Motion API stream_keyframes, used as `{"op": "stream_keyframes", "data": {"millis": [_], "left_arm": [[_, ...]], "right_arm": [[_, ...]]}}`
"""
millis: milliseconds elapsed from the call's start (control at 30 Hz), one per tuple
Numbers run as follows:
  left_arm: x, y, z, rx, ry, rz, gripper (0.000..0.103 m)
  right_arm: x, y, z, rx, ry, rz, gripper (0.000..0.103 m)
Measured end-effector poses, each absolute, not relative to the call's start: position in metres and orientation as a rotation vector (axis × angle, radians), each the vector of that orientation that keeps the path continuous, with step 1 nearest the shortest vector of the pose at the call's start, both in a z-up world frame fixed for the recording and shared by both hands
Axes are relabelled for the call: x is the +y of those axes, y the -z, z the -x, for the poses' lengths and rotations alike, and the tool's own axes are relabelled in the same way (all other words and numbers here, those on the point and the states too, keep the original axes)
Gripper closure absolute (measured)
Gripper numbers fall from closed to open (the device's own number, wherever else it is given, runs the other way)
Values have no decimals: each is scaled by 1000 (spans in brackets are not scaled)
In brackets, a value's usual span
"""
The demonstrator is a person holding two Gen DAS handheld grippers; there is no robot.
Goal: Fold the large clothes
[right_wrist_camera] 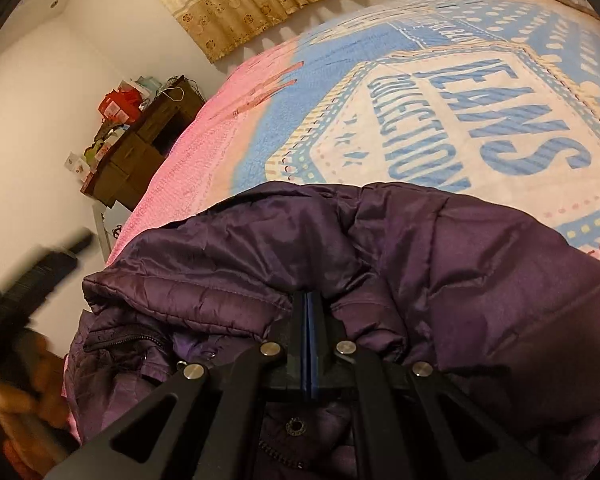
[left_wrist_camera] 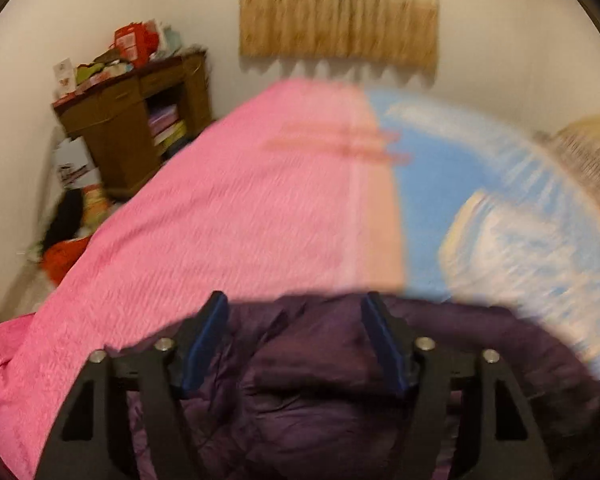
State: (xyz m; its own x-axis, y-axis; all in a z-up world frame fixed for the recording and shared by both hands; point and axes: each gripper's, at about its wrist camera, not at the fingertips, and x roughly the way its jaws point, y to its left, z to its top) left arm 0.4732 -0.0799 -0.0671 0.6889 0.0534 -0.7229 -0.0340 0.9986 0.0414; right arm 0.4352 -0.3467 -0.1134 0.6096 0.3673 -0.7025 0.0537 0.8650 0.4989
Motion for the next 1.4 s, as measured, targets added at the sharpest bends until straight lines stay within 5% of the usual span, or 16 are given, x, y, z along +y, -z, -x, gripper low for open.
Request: {"op": "stream_keyframes", "data": {"millis": [100,433,967,1400], "left_arm": [[-62,116,-473,891,-64,6,32],[-78,121,-492,887,-214,-103,2],[-60,85,-432,820,-60,29,5],[76,45,-191,648,110,14,0]], "right_arm": [[-353,118,-435,909,-223,-561,102],[-339,116,-437,911,-174,-482,103],[-324,100,-427,910,-80,-342,102],[-375,13,-130,659,-129,-282,101]]}}
